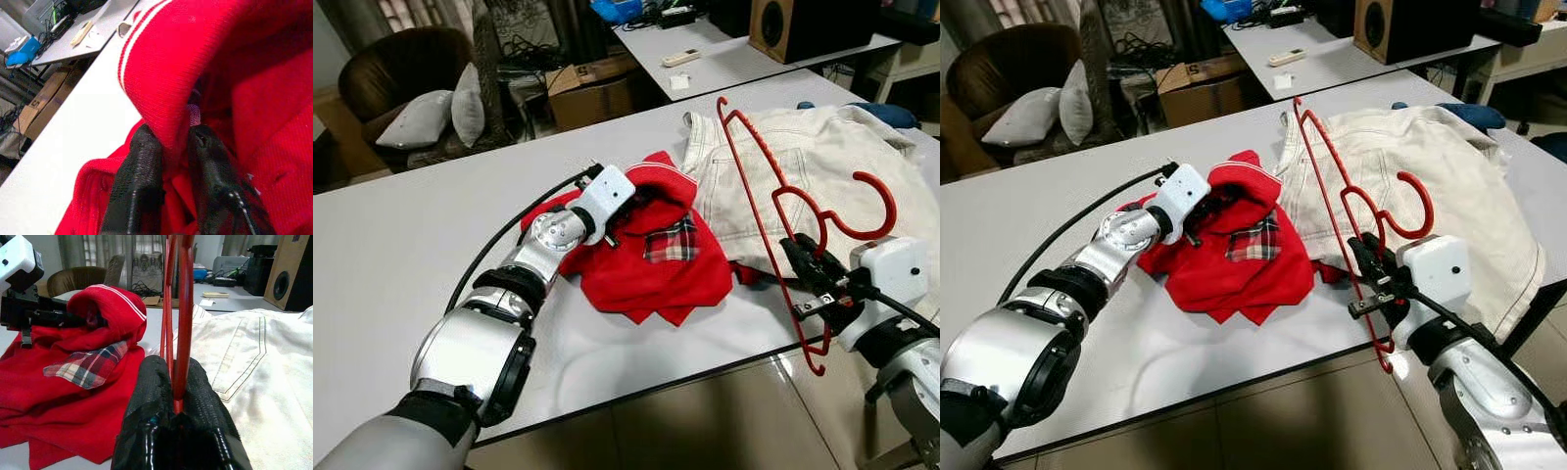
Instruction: Hang hanger
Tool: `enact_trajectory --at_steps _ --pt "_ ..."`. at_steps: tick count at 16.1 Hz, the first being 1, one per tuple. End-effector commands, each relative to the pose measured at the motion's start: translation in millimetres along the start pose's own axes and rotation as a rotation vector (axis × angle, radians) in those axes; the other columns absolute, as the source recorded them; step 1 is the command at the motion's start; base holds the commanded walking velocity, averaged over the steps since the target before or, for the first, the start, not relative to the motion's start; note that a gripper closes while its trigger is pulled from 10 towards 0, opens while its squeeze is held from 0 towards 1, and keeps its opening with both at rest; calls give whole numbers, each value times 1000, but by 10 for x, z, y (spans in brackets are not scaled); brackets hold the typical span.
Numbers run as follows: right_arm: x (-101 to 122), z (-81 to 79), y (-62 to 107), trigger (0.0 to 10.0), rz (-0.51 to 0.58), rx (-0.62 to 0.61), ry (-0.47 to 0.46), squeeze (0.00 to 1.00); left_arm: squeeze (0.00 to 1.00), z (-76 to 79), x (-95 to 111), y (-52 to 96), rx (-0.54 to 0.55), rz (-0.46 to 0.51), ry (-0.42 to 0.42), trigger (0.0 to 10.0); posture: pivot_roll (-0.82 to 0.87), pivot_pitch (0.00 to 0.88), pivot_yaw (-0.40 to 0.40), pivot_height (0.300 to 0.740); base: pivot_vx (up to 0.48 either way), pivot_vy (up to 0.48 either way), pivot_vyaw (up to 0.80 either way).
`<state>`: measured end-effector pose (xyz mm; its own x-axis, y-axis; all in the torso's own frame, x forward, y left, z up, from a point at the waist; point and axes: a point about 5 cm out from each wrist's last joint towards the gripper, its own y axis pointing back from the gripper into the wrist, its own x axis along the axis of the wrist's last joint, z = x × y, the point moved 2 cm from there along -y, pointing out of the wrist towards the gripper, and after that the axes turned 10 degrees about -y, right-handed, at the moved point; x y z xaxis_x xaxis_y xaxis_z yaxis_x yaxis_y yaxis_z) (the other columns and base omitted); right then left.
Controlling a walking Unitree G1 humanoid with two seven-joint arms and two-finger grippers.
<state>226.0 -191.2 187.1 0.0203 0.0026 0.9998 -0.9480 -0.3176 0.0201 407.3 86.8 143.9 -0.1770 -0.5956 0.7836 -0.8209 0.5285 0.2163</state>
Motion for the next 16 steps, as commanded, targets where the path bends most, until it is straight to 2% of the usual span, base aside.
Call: enact_trajectory --at_steps 1,4,5,8,10,11,12,14,16 --pt "-4 -31 -3 10000 3 13 4 0 0 -62 -49 27 25 -20 35 0 -285 0 205 740 0 0 0" --pt "6 -53 -45 10000 4 41 4 0 0 -137 -218 109 86 -73 83 0 -271 0 184 740 0 0 0" --pt "8 -69 -60 10000 2 59 5 0 0 -181 -259 139 103 -90 73 0 -263 0 178 740 0 0 0" --pt "-17 -216 -71 10000 -33 202 5 0 0 -457 -265 231 161 -128 -58 0 -235 0 159 740 0 0 0" --pt "-79 -398 -67 10000 -88 341 -15 0 0 -747 -112 288 182 -122 -189 0 -214 0 151 740 0 0 0" --pt "-120 -469 -83 10000 -116 389 -23 0 0 -835 -7 292 170 -101 -224 0 -197 0 146 740 0 0 0" --pt "-195 -509 -103 10000 -173 413 -37 0 0 -873 108 274 142 -70 -244 0 -187 0 141 740 0 0 0" --pt "-285 -546 -90 10000 -238 447 -32 0 0 -907 208 262 132 -38 -247 0 -183 0 138 740 0 0 0" --pt "-388 -537 -120 10000 -301 419 -56 0 0 -961 373 253 117 13 -284 0 -178 0 135 740 0 0 0"
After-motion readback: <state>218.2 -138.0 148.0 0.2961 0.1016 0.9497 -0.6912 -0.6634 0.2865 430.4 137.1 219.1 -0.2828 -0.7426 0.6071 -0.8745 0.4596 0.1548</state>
